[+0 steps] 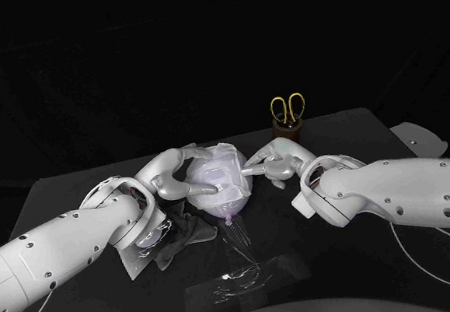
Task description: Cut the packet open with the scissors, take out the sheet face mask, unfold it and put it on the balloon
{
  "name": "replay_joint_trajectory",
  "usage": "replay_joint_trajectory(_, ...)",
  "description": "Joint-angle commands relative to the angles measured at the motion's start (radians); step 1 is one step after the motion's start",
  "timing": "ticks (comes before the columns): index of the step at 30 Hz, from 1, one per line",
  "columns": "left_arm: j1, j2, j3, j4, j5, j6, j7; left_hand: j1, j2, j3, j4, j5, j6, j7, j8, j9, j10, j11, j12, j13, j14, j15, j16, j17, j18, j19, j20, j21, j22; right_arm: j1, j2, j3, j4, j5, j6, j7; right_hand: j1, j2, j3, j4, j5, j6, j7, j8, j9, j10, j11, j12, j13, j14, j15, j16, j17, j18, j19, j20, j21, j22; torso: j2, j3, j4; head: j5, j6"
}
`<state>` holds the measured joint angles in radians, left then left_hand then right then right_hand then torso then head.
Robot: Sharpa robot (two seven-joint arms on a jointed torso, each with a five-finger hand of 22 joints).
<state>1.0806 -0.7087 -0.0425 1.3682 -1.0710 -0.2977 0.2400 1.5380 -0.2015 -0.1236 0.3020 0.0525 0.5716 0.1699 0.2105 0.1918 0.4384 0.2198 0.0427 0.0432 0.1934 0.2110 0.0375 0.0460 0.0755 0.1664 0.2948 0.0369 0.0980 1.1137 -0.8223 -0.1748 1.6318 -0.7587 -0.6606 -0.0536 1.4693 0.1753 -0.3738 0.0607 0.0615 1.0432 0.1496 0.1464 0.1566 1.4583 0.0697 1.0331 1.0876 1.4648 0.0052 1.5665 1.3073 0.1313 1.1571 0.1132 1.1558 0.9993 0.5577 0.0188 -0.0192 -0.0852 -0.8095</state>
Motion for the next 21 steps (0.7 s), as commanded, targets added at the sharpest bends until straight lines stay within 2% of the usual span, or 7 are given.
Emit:
replay_joint_trajectory(1, -0.002, 0.003, -0.002, 0.002, 0.005, 0.027, -0.001, 0.003, 0.010, 0.006, -0.002, -0.001, 0.007, 0.081, 0.007, 0.001, 0.009, -0.001, 0.002, 0.001, 0.004, 0.000, 0.005, 0.001, -0.012, 0.006, -0.001, 0.000, 0.001, -0.001, 0.003, 0.000, 0.006, -0.032, 0.015, 0.003, -0.006, 0.002, -0.005, -0.001, -0.004, 0.003, -0.001, -0.001, 0.001, 0.113, 0.000, 0.538, 0.483, 0.106, 0.004, 0.004, 0.264, -0.004, 0.003, 0.005, 0.004, 0.000, 0.000, 0.0007, 0.0001, 0.000, -0.001)
replay_joint_trajectory(13, -0.002, 0.004, -0.002, 0.004, 0.009, 0.029, -0.002, 0.003, 0.016, 0.010, -0.002, -0.001, 0.009, 0.082, 0.007, 0.001, 0.013, 0.000, 0.002, 0.001, 0.007, 0.001, 0.005, 0.002, -0.011, 0.009, -0.002, 0.001, 0.003, -0.001, 0.010, 0.000, 0.002, -0.055, 0.015, -0.019, 0.003, 0.004, -0.009, -0.010, -0.005, 0.012, -0.005, 0.005, 0.006, 0.113, -0.003, 0.538, 0.483, 0.106, 0.002, 0.004, 0.264, -0.004, 0.004, 0.005, 0.010, 0.009, -0.001, -0.0007, 0.0011, 0.000, -0.008)
replay_joint_trajectory(21, -0.002, 0.003, -0.002, 0.005, 0.009, 0.029, -0.003, 0.003, 0.016, 0.010, -0.002, -0.001, 0.009, 0.082, 0.007, 0.001, 0.013, 0.000, 0.002, 0.001, 0.007, 0.001, 0.005, 0.002, -0.011, 0.009, -0.002, 0.001, 0.003, -0.002, 0.021, 0.000, -0.003, -0.078, 0.009, -0.039, 0.039, 0.025, -0.004, -0.040, -0.009, 0.046, -0.022, 0.026, 0.019, 0.113, -0.017, 0.538, 0.483, 0.106, -0.009, 0.004, 0.264, -0.005, 0.010, -0.003, 0.024, 0.028, 0.000, -0.0005, 0.0012, 0.003, -0.011)
